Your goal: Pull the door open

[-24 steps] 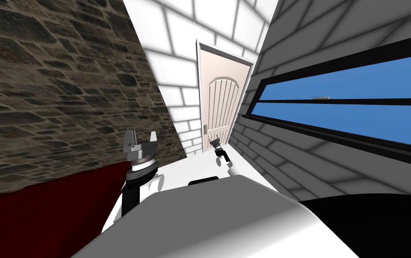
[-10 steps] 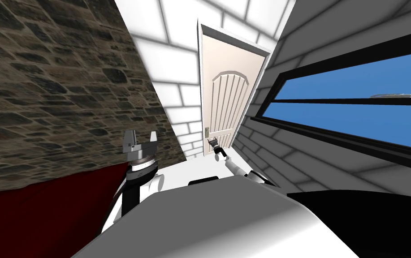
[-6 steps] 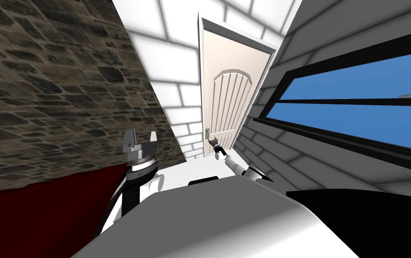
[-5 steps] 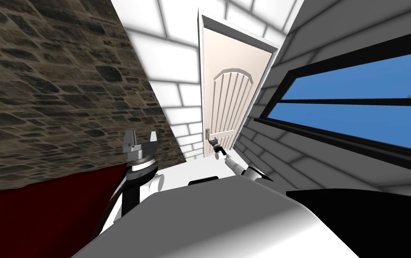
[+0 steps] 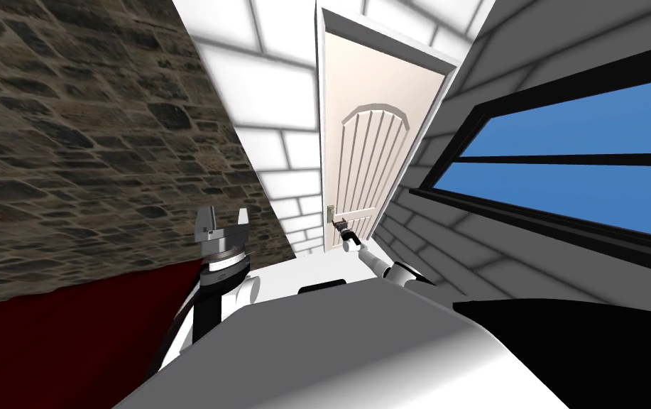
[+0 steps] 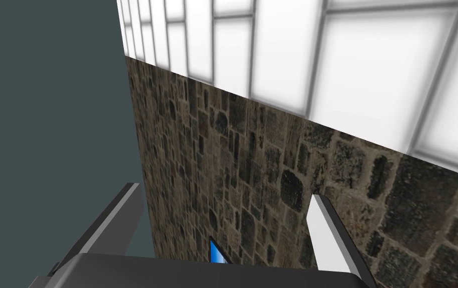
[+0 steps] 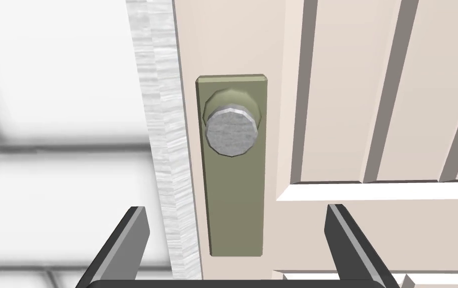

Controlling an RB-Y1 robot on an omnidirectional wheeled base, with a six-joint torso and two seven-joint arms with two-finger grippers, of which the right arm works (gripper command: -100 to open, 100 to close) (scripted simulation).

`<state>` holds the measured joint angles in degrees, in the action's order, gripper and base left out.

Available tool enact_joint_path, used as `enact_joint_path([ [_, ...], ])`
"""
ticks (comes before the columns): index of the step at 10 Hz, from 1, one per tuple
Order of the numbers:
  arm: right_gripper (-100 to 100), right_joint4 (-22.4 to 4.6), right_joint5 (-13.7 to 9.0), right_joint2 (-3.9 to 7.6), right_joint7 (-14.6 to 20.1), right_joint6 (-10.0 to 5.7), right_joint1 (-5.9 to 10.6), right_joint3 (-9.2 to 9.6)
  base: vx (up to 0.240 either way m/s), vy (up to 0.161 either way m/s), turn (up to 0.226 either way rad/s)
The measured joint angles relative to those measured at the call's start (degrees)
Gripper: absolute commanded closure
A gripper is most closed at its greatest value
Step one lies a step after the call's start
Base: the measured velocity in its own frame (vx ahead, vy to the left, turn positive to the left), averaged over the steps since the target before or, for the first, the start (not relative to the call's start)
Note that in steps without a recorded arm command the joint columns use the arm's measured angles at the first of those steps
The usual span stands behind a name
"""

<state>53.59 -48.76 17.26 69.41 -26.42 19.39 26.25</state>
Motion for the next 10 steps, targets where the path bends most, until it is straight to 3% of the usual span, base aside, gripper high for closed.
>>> enact_joint_path([
  [3,-100,-2.1,-0.2,1.6,2.1,-0.99,0.58,-0.04,0.083,0.058,0.126],
  [4,-100,-1.3,-0.6,2.89,2.6,-0.78,-0.1,-0.68,0.117,0.068,0.108],
  [6,-100,-2.4,-0.8,4.82,4.5,-1.7,-0.37,-0.77,0.105,0.054,0.156],
  [10,-100,-6.2,-1.2,9.04,9.6,-4.0,0.04,-0.95,0.132,0.043,0.173],
])
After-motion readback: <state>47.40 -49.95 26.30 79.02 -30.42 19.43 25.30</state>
